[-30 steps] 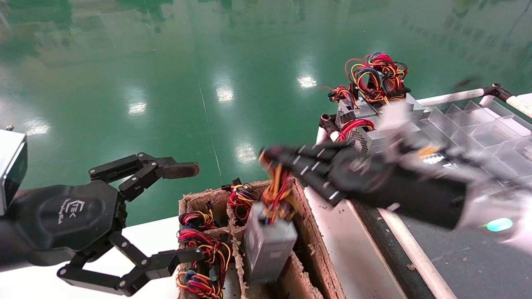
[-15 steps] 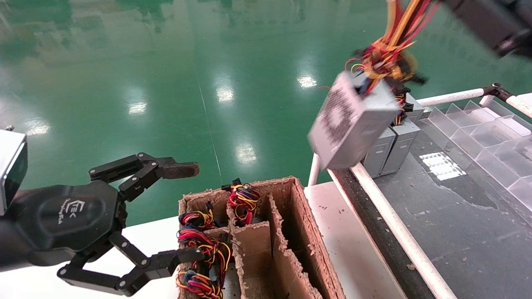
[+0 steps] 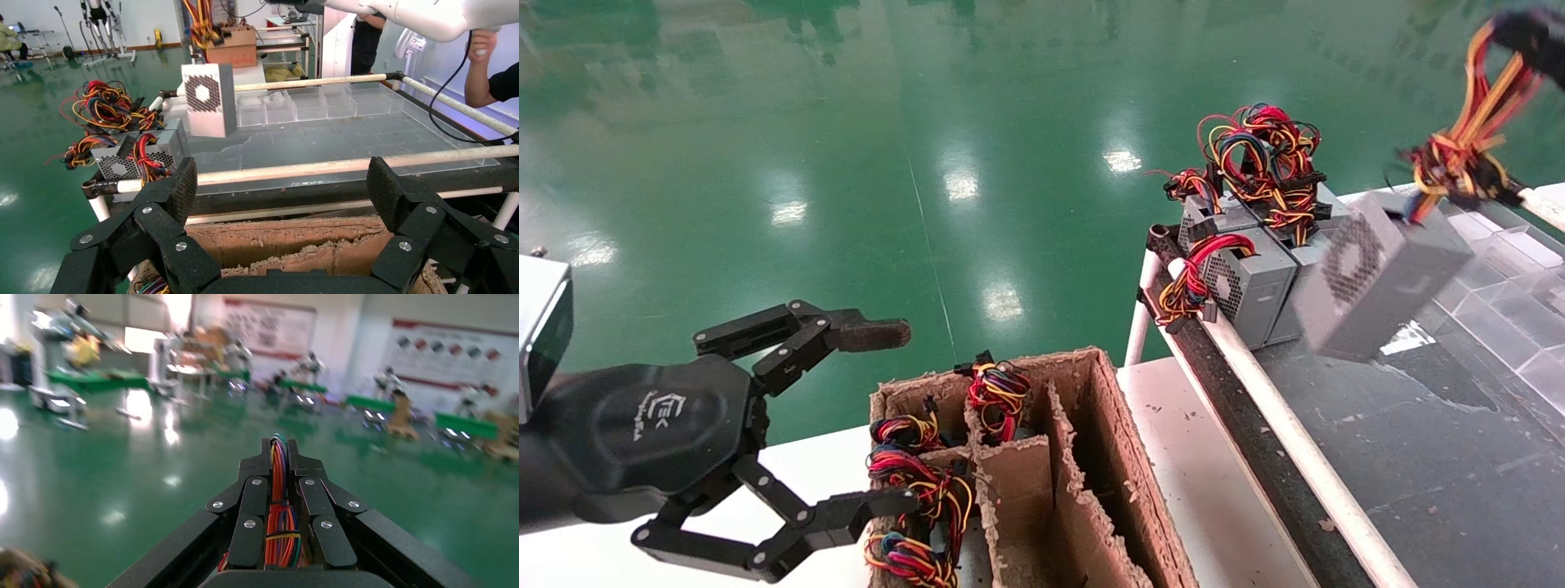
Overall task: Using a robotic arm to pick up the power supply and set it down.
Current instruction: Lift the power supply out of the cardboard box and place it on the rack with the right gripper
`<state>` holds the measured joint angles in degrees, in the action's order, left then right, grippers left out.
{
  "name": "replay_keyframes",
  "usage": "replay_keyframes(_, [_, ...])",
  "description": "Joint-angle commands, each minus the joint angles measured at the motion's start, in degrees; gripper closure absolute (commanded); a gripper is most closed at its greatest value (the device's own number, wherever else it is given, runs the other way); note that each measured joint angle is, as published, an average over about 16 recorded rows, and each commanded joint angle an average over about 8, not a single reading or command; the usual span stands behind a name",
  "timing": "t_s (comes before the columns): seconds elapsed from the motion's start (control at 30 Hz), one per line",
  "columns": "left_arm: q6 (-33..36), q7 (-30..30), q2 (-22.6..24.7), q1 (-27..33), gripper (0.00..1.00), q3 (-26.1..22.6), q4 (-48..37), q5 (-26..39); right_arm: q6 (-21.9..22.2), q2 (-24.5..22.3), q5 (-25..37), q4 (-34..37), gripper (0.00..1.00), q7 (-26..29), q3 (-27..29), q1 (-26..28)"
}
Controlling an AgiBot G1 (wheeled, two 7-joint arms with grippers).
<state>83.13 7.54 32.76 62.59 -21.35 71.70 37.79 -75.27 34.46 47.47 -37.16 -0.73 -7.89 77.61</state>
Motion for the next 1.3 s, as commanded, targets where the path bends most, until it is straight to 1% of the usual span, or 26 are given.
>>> replay_keyframes(0.03, [0.0,0.0,0.0,0.0,0.0,0.0,0.0,0.0,0.0,-0.6,1.1,2.3,1.0,-1.3,-0.3,0.2])
replay_keyframes(0.3, [0.0,0.0,0.0,0.0,0.0,0.0,0.0,0.0,1.4,0.5,6.1,10.7,1.0,-4.7,-2.9,5.3])
replay_keyframes(0.57, [0.0,0.0,0.0,0.0,0.0,0.0,0.0,0.0,4.2,3.3,10.9,16.3,1.0,-10.8,-5.3,10.0])
replay_keyframes(0.83, [0.0,0.0,0.0,0.0,0.0,0.0,0.0,0.0,6.8,6.1,13.1,21.7,1.0,-15.2,-6.4,13.3])
replay_keyframes(1.3, [0.0,0.0,0.0,0.0,0.0,0.0,0.0,0.0,9.8,12.1,15.9,29.8,1.0,-19.7,-8.2,18.6])
